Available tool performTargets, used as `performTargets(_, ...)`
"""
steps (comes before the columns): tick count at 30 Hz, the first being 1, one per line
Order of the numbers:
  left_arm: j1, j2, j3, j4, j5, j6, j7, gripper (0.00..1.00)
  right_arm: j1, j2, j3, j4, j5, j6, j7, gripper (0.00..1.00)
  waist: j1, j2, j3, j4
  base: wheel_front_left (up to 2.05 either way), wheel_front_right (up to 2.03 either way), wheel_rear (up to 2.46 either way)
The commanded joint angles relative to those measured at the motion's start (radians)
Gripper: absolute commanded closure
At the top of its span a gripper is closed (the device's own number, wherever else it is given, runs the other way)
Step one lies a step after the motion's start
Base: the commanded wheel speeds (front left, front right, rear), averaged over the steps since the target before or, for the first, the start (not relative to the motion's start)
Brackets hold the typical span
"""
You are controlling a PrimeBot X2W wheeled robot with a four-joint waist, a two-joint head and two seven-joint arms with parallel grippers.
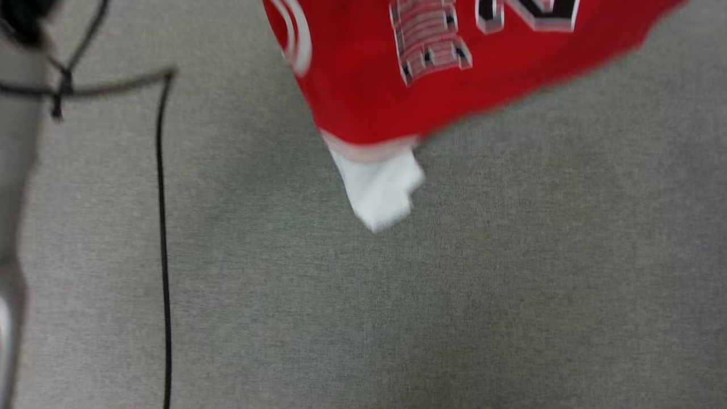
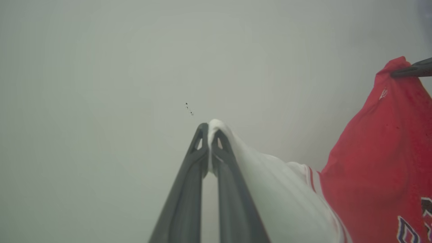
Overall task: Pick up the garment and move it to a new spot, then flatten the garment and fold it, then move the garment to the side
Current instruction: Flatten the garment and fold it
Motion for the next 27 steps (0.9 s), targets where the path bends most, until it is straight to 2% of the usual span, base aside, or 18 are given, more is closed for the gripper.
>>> performTargets(1, -0.073, 0.019, -0.018, 0.019, -0.013, 0.0, 0.006, 1.0, -0.072, 0.015, 0.001, 0.023, -0.021, -0.001, -0.009, 1.0, -0.0001, 0.0, 0.046, -0.016, 0.0, 0.0, 0.0)
performTargets(7, -0.358, 0.061, -0.076, 0.133, -0.048, 0.001, 0.006, 1.0, -0.326, 0.053, 0.013, 0.149, -0.093, -0.001, -0.064, 1.0, -0.0001, 0.0, 0.106, -0.032, 0.0, 0.0, 0.0)
performTargets(14, -0.57, 0.067, -0.149, 0.271, -0.091, 0.001, -0.037, 1.0, -0.512, 0.07, 0.032, 0.286, -0.15, -0.001, -0.142, 1.0, -0.0001, 0.0, 0.173, -0.037, 0.0, 0.0, 0.0)
performTargets(20, -0.628, 0.059, -0.216, 0.393, -0.131, 0.001, -0.096, 1.0, -0.564, 0.082, 0.073, 0.395, -0.162, -0.001, -0.183, 1.0, -0.0001, 0.0, 0.244, -0.035, 0.0, 0.0, 0.0)
performTargets(27, -0.552, 0.067, -0.28, 0.478, -0.18, 0.001, -0.152, 1.0, -0.502, 0.085, 0.14, 0.488, -0.11, -0.001, -0.25, 1.0, -0.0001, 0.0, 0.286, -0.026, 0.0, 0.0, 0.0)
